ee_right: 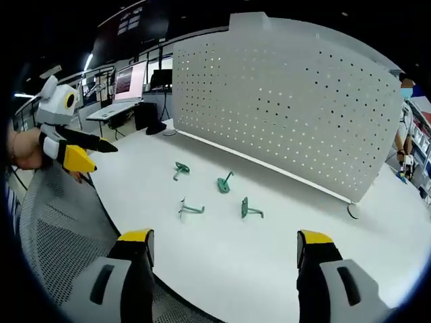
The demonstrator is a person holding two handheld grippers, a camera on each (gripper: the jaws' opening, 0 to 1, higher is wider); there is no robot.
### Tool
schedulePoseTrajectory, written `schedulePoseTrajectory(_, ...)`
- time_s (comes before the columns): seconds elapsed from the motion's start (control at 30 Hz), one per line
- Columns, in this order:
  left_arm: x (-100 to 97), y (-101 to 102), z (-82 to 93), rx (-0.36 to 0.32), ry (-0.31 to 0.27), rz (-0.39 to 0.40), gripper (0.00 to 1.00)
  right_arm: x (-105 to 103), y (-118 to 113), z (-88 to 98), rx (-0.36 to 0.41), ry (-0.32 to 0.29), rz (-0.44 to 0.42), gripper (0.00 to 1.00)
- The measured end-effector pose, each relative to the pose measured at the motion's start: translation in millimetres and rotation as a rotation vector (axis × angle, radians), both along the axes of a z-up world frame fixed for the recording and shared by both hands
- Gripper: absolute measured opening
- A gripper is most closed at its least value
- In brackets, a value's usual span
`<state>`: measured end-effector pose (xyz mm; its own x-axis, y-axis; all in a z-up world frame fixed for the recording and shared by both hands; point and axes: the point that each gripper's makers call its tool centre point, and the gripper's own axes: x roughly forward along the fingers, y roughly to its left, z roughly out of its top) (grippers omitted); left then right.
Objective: Insert the hook assembly into the mounting plate slot until the hook locks in place.
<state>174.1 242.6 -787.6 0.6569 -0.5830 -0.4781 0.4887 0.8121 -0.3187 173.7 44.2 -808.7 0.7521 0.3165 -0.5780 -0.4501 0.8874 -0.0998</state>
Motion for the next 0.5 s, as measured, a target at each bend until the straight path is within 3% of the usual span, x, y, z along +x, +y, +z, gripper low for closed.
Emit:
schedulePoseTrajectory(0.2,0.8,1.1,1.3,-0.004,-0.007,0.002,0.92,1.0,-2.4,5.0,0.014,-0.022,-0.018,0.85)
schedulePoseTrajectory(0.5,-2.0,-1.6,-1.6,0.004,0.004,-0.018,0.93,-0.3,-3.0,3.4,0.026,-0.008,-0.028,0.84)
